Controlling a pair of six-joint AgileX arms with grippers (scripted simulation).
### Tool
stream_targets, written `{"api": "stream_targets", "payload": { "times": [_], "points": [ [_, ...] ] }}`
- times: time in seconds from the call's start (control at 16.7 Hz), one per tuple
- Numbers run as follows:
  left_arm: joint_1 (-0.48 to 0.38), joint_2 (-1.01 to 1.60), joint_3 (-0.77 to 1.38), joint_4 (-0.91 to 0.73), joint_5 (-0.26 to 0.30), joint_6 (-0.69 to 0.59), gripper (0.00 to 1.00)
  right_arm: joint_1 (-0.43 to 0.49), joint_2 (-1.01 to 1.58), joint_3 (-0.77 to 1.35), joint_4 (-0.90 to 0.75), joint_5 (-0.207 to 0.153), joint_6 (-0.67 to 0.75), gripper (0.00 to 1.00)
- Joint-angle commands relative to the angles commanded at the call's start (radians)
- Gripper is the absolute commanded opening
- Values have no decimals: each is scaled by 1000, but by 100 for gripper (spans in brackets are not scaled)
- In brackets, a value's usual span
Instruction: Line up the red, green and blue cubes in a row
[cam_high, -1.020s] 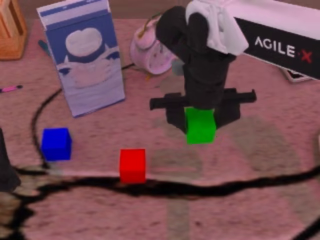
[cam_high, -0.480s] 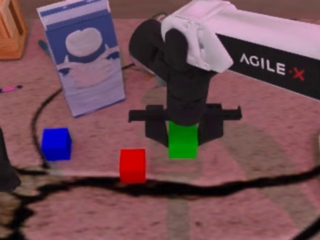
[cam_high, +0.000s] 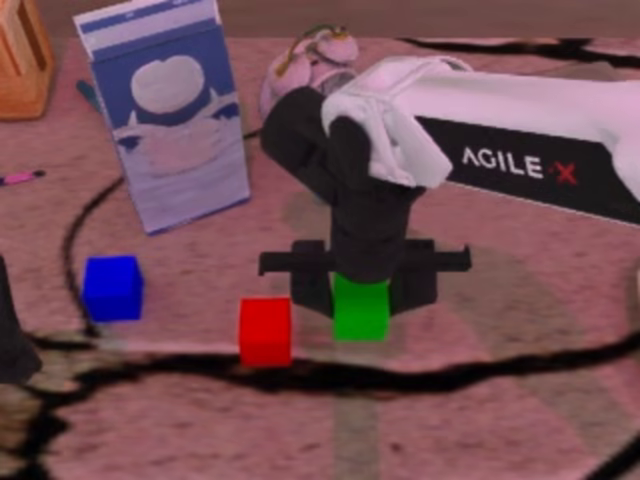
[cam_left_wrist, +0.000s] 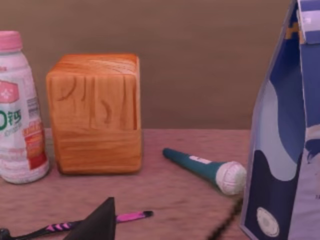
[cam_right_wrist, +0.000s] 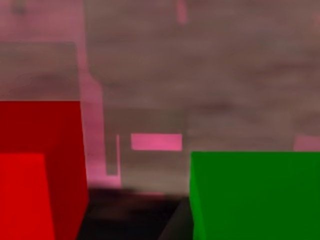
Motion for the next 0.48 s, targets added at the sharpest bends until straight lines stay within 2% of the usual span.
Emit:
{"api": "stream_targets", "payload": {
  "times": [0.18,0.42,0.48],
  "points": [
    [0,0,0,0,0,0,100,0,18,-56,71,2,3,0],
    [0,0,0,0,0,0,100,1,19,-60,75,2,3,0],
    [0,0,0,0,0,0,100,1,19,-60,75,2,3,8]
  ]
}}
